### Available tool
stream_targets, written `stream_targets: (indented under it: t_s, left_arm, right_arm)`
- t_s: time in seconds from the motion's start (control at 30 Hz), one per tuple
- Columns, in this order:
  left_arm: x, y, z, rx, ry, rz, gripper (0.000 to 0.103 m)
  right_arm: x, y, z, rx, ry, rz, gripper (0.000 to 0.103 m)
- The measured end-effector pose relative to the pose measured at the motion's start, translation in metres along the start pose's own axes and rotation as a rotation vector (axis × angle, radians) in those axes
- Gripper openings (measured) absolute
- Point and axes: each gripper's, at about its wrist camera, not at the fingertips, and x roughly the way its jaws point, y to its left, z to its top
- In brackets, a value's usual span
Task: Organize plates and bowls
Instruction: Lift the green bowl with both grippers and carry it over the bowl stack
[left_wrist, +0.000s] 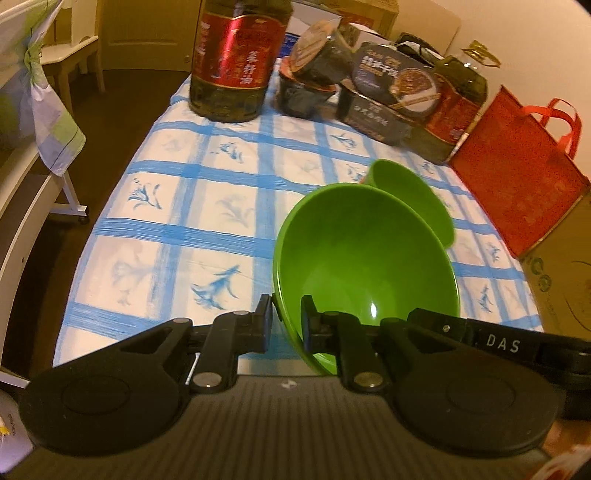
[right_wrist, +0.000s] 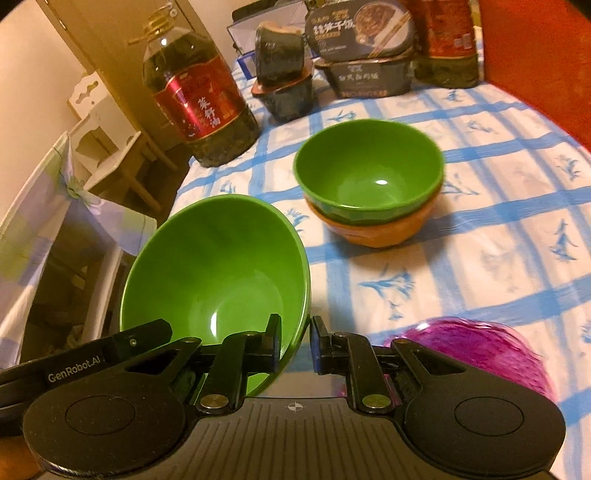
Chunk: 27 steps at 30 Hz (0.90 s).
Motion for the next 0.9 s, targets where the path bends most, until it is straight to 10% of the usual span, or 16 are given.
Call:
stream_targets:
  t_s: [0.9]
  left_arm:
    - [-0.010, -0.081, -0.017, 0.045, 0.026, -0.071, 0.014]
  right_arm:
    - [-0.070, -0.065, 0.003, 0.041, -0.055, -0.031, 0.016]
